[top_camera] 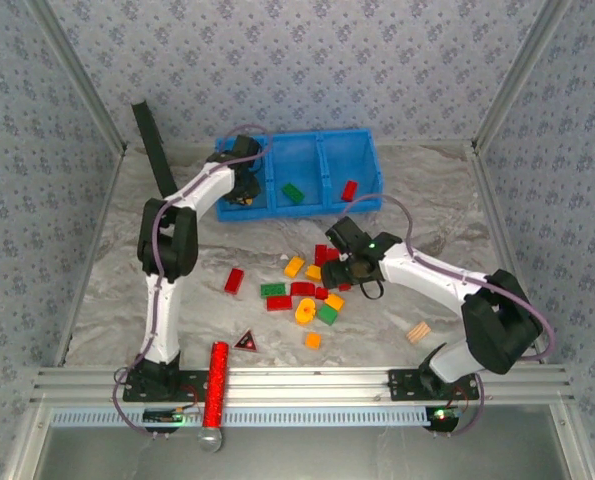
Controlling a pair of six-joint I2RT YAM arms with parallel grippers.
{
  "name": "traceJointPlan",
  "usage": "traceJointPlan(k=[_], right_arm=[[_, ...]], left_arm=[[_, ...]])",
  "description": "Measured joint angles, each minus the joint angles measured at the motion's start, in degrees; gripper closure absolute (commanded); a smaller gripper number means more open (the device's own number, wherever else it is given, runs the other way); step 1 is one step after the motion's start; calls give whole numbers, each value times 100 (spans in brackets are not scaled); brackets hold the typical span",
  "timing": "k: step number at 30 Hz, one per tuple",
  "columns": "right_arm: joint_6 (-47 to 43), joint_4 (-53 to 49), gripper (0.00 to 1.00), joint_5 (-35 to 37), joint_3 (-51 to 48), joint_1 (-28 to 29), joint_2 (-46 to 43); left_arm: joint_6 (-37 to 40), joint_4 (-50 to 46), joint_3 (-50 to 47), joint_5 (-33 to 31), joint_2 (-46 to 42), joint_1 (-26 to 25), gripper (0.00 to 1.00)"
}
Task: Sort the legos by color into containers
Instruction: Place the lego in the container.
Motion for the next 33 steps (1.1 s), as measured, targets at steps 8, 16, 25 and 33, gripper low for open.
traceJointPlan(k=[8, 16, 25, 33], right_arm=[[-7, -39, 23, 22, 72, 48, 297], [-74, -37, 31, 120, 116, 48, 688], [-146, 50, 39, 254, 372, 42, 1165], [-208, 234, 63, 251, 382, -63, 1484]], left_arm=[[-20, 2, 0, 114, 70, 4, 65], [0, -2, -28, 146, 4, 0, 53], [162, -15, -131, 149, -892, -48, 47], [435, -140, -142, 168, -2033, -225, 44]])
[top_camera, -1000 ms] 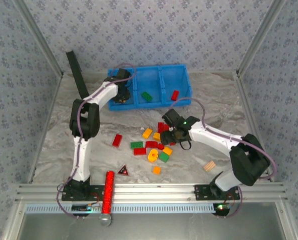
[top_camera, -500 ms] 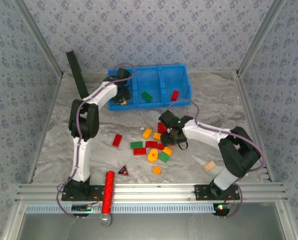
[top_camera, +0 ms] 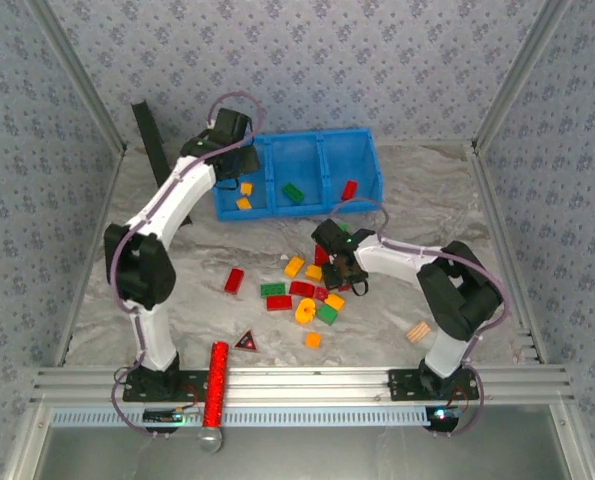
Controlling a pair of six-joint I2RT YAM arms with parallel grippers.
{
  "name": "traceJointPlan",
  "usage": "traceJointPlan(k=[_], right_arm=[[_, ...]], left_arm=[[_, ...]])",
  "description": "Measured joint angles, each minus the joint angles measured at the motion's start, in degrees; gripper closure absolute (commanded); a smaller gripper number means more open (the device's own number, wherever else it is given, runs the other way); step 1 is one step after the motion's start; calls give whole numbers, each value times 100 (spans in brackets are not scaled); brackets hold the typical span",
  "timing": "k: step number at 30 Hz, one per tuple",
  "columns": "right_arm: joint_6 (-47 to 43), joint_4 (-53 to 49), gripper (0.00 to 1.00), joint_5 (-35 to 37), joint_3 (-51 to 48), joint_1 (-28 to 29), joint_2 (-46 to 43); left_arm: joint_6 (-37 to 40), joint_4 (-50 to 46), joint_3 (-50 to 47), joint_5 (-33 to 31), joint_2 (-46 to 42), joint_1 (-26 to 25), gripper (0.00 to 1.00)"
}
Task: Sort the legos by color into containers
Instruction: Pick up the lego from the center of the table.
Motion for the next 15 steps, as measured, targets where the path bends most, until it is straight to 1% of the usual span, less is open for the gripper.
traceJointPlan(k=[3, 7, 11, 15], right_arm=[[-13, 37, 71, -57, 7, -66, 22], [-72, 24, 76, -164, 11, -125, -2], [-205, -216, 76, -212, 111, -258, -140], [-396, -621, 76, -249, 627, -444, -527]], left_arm=[[136, -129, -39, 7, -387, -57, 43], [330, -293, -483, -4, -992, -122, 42], [529, -557, -1220, 7, -1602, -173, 42], [693, -708, -2109, 66, -2127, -317, 42]])
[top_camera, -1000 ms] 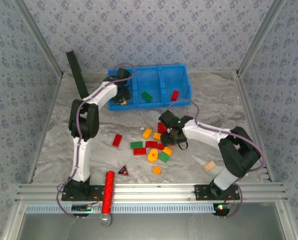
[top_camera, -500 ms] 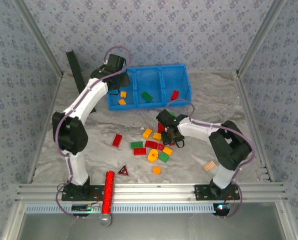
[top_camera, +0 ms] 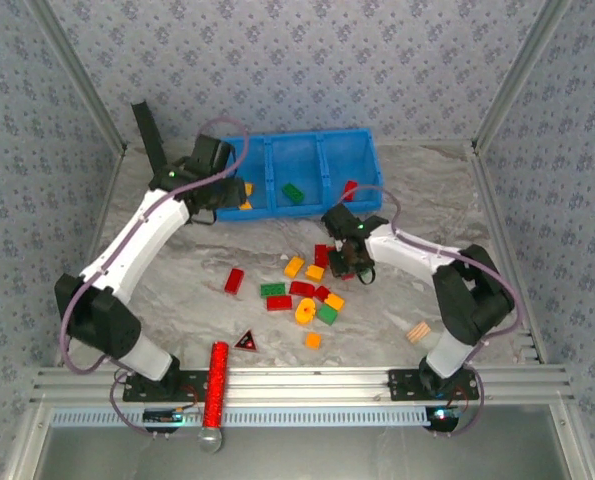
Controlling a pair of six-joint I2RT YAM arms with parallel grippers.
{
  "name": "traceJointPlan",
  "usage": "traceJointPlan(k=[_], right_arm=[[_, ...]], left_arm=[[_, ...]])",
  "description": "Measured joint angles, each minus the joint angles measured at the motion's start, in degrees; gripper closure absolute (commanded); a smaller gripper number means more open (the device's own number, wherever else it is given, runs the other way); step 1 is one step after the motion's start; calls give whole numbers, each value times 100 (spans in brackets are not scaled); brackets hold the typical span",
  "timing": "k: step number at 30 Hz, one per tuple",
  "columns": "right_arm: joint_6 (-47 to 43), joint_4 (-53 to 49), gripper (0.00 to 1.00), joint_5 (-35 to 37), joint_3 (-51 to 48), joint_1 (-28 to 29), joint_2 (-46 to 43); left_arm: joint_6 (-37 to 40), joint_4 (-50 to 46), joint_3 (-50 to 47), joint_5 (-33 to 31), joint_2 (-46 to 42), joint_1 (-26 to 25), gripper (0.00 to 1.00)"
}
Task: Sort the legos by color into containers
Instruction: Pick up the lego from the center of the table, then place the lego in the container.
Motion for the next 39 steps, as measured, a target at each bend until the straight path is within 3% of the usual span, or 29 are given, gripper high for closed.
traceJointPlan(k=[8, 16, 26, 33, 39], right_arm=[[-479, -17, 75, 68, 1423, -627, -199], [-896, 223, 75, 304, 2337, -1143, 848], [-1069, 590, 75, 317, 3346, -1508, 2282], [-1123, 658, 71, 295, 3880, -1569, 2935], [-1172, 660, 62, 297, 4181, -1569, 3228]], left_arm=[[229, 205, -1394, 160, -348, -713, 41], [420, 986, -1971, 452, -295, -1102, 41], [719, 1558, -1971, 428, 785, -1832, 41], [763, 1722, -1775, 564, 1252, -1888, 40], [763, 1921, -1539, 800, 1596, -1930, 40]])
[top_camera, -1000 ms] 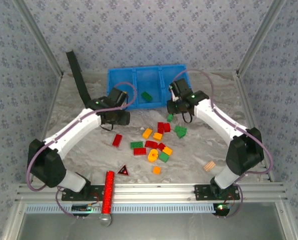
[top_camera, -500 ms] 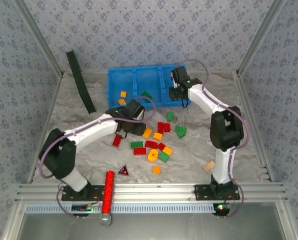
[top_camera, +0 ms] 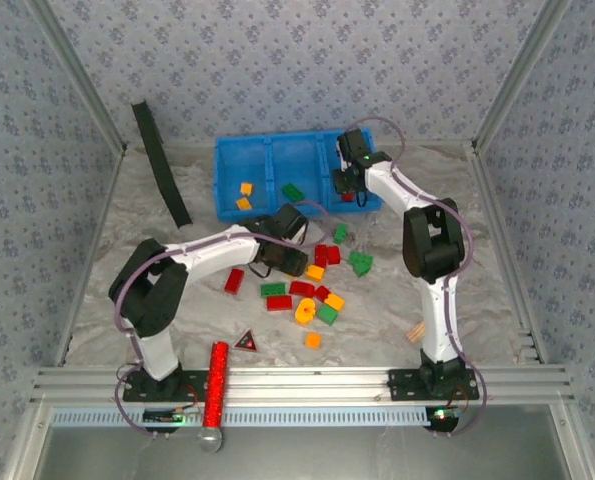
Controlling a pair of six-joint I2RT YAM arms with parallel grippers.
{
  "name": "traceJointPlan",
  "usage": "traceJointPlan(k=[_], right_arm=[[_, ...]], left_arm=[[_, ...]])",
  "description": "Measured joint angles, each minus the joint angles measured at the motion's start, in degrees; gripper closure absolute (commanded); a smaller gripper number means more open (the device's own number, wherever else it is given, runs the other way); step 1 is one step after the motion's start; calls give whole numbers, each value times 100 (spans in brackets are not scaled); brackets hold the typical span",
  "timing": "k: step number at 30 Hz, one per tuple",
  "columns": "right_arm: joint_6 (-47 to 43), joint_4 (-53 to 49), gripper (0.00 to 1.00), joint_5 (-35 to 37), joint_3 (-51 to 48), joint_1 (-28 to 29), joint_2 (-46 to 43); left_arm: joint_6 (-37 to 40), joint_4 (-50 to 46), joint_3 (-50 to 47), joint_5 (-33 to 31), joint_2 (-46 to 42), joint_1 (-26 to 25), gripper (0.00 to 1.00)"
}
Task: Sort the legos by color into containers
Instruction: Place the lego in the container, then pick up the lego from the center of the table.
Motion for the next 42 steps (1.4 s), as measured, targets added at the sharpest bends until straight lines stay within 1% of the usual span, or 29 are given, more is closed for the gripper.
traceJointPlan(k=[11, 18, 21, 25, 29, 31, 34, 36, 40, 42], right_arm=[[-72, 7, 53, -48, 42, -98, 109], [-140, 31, 51, -114, 28, -133, 90], [-144, 44, 51, -181, -103, -133, -63], [-153, 59, 50, -256, -538, -131, -616], [-138, 125, 48, -358, -1152, -92, -1478], [-111, 164, 47, -415, -1464, -52, -1921], [-26, 186, 47, -439, -1943, 55, -2544], [66, 170, 46, -435, -2264, 144, -2900], [341, 118, 45, -450, -3161, 337, -3622], [503, 26, 45, -505, -3628, 396, -3950]], left_arm=[[0, -22, 205, 120, 463, -59, 40], [4, -24, 210, 98, 511, -59, 40], [26, -20, 223, 98, 553, -59, 40], [46, 0, 232, 96, 699, -59, 40], [87, -2, 278, 55, 778, -52, 43], [107, -9, 284, 28, 800, -52, 47], [120, -24, 295, 15, 811, -4, 57], [120, -37, 295, 15, 811, 31, 61], [109, -46, 295, 52, 798, 61, 72], [105, -46, 295, 61, 793, 72, 75]])
